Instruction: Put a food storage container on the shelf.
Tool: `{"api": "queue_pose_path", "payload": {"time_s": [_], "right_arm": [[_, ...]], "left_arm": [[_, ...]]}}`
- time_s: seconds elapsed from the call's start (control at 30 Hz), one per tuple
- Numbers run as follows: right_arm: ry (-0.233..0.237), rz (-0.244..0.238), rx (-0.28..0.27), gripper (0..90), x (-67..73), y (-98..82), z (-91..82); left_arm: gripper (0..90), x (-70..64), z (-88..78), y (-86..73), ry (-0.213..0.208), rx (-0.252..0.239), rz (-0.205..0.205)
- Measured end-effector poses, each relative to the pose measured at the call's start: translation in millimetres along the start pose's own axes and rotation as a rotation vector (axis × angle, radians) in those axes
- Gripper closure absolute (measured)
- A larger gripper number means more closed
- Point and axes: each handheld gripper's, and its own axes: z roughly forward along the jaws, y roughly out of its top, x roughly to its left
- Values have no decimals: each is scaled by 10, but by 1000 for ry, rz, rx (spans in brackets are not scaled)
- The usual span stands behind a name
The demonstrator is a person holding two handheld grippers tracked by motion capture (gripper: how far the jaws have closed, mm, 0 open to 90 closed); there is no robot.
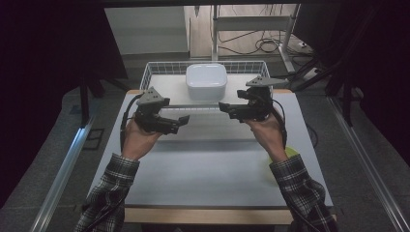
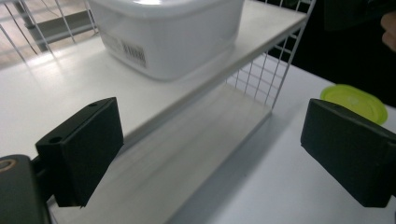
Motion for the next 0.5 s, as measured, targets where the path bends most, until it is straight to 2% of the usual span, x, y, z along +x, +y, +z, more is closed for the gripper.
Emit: {"api": "queue_pose_path", "payload": {"time_s": [0.1, 0.27, 0.5], "right_arm": [[5, -20, 17, 130, 29, -73, -6], [6, -38, 38, 119, 64, -212, -32], [0, -38, 54, 97, 49, -430, -102]], "left_arm": [[41, -29, 12, -89, -13, 23, 30], [23, -86, 28, -237, -10, 55, 69], [16, -151, -17, -423, -27, 52, 64]]}}
